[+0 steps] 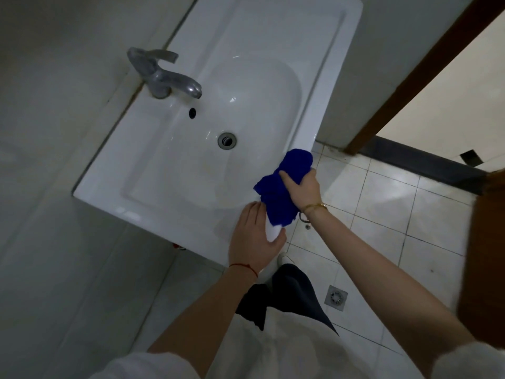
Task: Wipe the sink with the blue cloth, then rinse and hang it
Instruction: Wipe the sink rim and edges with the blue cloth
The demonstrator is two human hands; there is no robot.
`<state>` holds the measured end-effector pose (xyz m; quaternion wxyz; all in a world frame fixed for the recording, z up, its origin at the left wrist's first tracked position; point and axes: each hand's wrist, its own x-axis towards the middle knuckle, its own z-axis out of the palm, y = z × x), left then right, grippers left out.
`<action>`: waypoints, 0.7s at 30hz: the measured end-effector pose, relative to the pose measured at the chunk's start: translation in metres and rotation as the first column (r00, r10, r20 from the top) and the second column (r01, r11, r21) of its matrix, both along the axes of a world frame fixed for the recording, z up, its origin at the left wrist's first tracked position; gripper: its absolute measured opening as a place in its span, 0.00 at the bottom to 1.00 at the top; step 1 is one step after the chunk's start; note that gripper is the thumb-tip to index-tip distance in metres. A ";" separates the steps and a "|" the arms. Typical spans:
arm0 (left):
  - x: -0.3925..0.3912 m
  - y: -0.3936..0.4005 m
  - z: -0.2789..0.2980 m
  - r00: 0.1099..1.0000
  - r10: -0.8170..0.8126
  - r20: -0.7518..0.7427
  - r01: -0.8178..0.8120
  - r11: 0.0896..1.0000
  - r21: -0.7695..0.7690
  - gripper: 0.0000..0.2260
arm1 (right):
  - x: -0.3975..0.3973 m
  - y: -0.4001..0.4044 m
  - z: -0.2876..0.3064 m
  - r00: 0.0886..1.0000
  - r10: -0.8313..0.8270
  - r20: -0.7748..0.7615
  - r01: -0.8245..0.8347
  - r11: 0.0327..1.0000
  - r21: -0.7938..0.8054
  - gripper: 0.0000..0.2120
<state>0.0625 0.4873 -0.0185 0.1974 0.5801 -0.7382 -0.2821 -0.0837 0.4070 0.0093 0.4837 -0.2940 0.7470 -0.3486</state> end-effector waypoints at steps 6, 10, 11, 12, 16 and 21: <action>0.000 0.002 0.001 0.997 0.014 0.080 -0.013 1.000 -0.011 0.35 | -0.018 -0.045 0.003 0.999 -0.052 -0.001 0.052 0.998 -0.026 0.31; -0.006 -0.004 0.002 0.994 0.035 0.104 -0.032 0.999 -0.027 0.33 | -0.029 -0.076 -0.008 0.995 -0.100 -0.030 0.098 0.994 -0.054 0.31; -0.010 -0.007 0.003 0.993 0.044 0.110 -0.041 0.999 -0.031 0.33 | -0.033 -0.083 -0.012 0.995 -0.095 -0.040 0.092 0.994 -0.053 0.30; -0.016 -0.013 0.004 0.992 0.055 0.116 -0.052 0.998 -0.029 0.33 | -0.038 -0.090 -0.015 0.995 -0.078 -0.060 0.074 0.996 -0.057 0.28; -0.051 -0.052 0.011 0.991 0.076 0.108 -0.075 0.997 -0.011 0.32 | -0.061 -0.121 -0.020 0.987 -0.029 -0.155 0.020 0.998 -0.063 0.20; -0.104 -0.122 0.012 0.989 0.112 0.100 -0.120 0.990 0.072 0.29 | -0.097 -0.173 -0.020 0.984 -0.008 -0.176 0.003 1.000 -0.030 0.32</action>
